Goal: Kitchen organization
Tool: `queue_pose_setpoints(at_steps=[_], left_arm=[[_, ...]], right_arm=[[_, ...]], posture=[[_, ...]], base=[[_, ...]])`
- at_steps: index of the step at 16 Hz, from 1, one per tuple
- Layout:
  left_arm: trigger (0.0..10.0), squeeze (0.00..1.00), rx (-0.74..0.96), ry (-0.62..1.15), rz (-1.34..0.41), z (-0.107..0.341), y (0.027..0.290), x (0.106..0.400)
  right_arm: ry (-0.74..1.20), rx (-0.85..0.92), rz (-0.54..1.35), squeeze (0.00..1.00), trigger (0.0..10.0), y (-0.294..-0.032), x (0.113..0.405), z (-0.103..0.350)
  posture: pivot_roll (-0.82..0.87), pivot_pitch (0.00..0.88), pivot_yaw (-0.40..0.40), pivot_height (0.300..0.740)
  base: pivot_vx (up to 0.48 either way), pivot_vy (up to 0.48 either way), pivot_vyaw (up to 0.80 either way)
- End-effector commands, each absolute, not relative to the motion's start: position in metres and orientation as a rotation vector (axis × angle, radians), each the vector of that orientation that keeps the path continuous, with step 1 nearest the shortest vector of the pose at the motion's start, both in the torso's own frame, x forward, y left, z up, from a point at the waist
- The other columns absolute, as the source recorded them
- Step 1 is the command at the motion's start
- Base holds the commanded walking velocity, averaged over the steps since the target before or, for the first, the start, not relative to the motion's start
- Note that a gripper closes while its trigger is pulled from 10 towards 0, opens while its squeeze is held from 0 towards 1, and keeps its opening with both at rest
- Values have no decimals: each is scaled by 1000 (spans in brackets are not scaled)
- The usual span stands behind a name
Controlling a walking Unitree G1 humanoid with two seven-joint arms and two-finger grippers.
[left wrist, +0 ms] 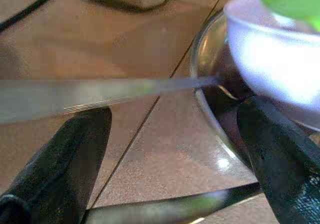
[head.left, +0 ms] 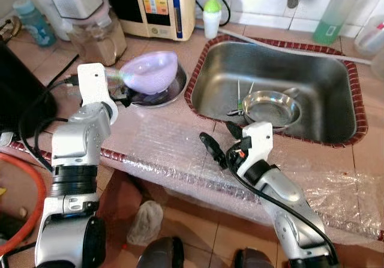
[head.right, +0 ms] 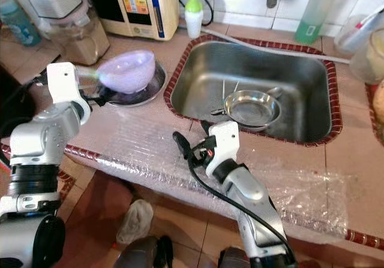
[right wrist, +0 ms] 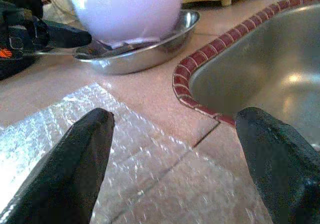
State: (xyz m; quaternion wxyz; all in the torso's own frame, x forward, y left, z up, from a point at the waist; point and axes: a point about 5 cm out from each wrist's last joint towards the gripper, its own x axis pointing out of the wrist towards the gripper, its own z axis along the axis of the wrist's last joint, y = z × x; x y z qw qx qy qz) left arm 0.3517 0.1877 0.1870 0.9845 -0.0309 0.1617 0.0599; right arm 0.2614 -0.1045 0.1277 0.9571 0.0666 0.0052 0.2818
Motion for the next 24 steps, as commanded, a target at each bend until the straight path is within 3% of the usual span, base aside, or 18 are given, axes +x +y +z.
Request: queue_pose_setpoints(at_steps=[1,13,19,24], left_arm=[[10000,0,-45,323,135,190,190,348],[10000,0,-36,330,22,191,153,321],[10000,0,42,212,-33,186,143,305],[10000,0,-42,23,-47,180,139,289]], right_arm=[[15,136,587,0,10000,-101,262,126],[-6,138,599,0,10000,-94,273,125],[-17,130,615,0,10000,-90,277,126],[-53,115,549,0,10000,-97,285,130]], posture=[[-8,71,128,740],[28,55,118,740],[27,37,90,740],[11,29,63,740]], base=[[0,0,0],[0,0,0],[0,0,0],[0,0,0]])
